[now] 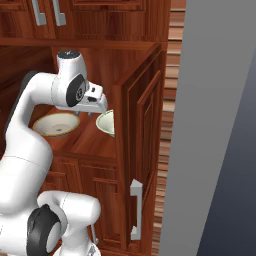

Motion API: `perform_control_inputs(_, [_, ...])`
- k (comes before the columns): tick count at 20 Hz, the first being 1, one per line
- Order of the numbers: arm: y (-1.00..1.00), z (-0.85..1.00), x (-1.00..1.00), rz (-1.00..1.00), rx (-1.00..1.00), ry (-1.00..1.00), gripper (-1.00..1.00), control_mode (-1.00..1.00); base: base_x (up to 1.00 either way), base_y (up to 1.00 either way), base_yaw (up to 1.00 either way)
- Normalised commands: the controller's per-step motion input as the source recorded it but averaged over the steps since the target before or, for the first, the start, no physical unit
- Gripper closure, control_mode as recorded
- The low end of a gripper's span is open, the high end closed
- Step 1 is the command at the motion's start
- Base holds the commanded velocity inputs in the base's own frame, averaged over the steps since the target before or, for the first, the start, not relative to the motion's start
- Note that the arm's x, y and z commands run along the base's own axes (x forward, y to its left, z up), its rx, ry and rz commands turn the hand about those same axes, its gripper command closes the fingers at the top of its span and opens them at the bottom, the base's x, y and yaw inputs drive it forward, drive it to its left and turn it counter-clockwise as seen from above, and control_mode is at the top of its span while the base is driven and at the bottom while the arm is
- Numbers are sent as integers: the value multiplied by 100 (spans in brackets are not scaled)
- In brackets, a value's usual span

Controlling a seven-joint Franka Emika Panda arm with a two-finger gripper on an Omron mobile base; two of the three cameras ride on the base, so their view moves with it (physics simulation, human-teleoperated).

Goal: Pick up the bowls from the cabinet and place each bowl in front of a stool on the dining counter.

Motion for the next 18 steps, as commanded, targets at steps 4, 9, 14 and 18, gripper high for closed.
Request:
perform_control_inputs(4, [0,0,-13,0,0,-6,-100,-100,0,0,0])
perform_control_inputs(9, [1,-1,-24,0,0,-8,-100,-100,0,0,0])
perform_control_inputs(14, [8,-2,-1,0,-1,0,-100,-100,0,0,0])
perform_control_inputs(18, [2,0,0,0,-4,2,-100,-100,0,0,0])
